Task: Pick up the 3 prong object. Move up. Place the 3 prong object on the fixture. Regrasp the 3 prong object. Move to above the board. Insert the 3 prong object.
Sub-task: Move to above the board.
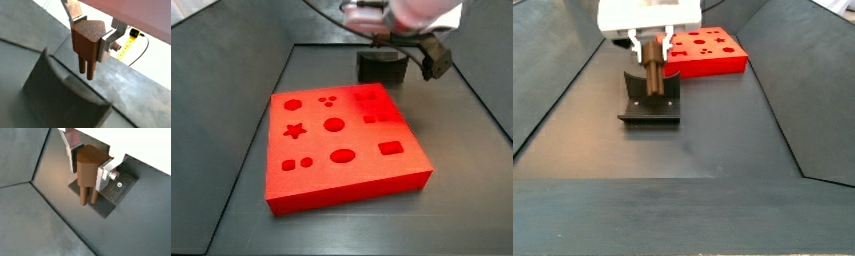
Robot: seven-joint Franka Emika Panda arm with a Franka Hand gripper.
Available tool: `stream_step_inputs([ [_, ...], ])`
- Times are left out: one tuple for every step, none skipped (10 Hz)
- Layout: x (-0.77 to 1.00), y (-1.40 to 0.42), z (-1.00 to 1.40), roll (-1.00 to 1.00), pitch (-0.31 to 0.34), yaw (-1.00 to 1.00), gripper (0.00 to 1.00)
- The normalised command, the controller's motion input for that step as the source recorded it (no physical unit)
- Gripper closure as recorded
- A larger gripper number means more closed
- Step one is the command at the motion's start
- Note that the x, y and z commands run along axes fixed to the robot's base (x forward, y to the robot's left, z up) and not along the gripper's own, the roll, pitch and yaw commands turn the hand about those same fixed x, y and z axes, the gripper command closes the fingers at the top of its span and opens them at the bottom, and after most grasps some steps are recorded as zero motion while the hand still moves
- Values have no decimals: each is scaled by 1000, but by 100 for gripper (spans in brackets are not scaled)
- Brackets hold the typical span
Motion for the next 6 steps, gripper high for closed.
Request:
stream_step_inputs([
  [-105,-41,1000,-58,122,78,100],
  [-104,-40,1000,-61,107,91,100],
  [-99,-35,1000,-62,77,104,100],
  [-98,-32,1000,-55,39,109,100],
  [-95,-26,1000,-52,4,98,100],
  [-94,-24,1000,-52,-10,88,100],
])
